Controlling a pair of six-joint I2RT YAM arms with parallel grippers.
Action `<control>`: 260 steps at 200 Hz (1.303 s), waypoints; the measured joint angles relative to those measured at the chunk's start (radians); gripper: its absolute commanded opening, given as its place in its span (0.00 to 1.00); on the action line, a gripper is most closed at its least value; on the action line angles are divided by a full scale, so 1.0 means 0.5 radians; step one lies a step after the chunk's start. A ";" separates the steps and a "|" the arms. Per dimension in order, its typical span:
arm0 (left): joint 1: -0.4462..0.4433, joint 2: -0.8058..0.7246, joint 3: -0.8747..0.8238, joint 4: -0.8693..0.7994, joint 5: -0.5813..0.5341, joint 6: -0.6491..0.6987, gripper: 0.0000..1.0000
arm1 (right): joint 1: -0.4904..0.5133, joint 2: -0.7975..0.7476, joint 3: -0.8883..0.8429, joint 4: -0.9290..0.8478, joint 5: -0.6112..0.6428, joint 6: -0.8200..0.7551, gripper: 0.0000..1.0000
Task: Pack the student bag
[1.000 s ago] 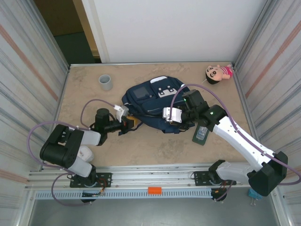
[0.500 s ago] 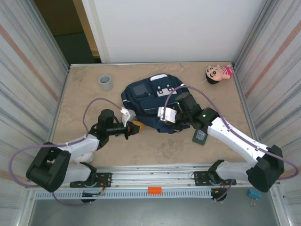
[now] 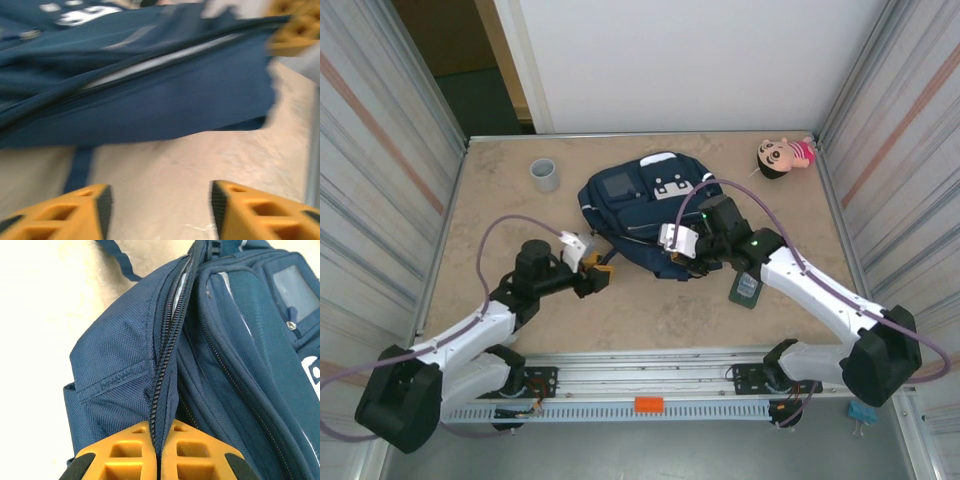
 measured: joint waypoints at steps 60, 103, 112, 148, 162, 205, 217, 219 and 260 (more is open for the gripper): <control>0.286 0.284 -0.051 0.266 0.053 -0.340 0.89 | -0.161 -0.132 0.113 -0.312 -0.225 -0.147 0.00; 0.296 0.542 0.013 0.367 0.278 -0.258 0.90 | -0.209 -0.122 0.202 -0.434 -0.291 -0.222 0.00; 0.300 0.555 0.013 0.395 0.279 -0.225 0.91 | -0.214 -0.118 0.225 -0.461 -0.311 -0.231 0.00; 0.302 0.681 0.029 0.482 0.294 -0.064 0.88 | -0.219 -0.107 0.285 -0.555 -0.346 -0.286 0.00; 0.303 0.774 0.047 0.512 0.325 -0.001 0.84 | -0.227 -0.107 0.285 -0.578 -0.370 -0.301 0.00; 0.300 0.934 0.058 0.728 0.478 0.117 0.78 | -0.243 -0.107 0.293 -0.629 -0.419 -0.333 0.00; 0.286 0.952 0.079 0.765 0.518 0.147 0.77 | -0.243 -0.107 0.294 -0.632 -0.420 -0.333 0.00; 0.284 0.954 0.082 0.771 0.521 0.150 0.76 | -0.243 -0.107 0.294 -0.632 -0.420 -0.333 0.00; 0.254 1.069 0.149 0.881 0.594 0.224 0.56 | -0.244 -0.107 0.294 -0.632 -0.420 -0.333 0.00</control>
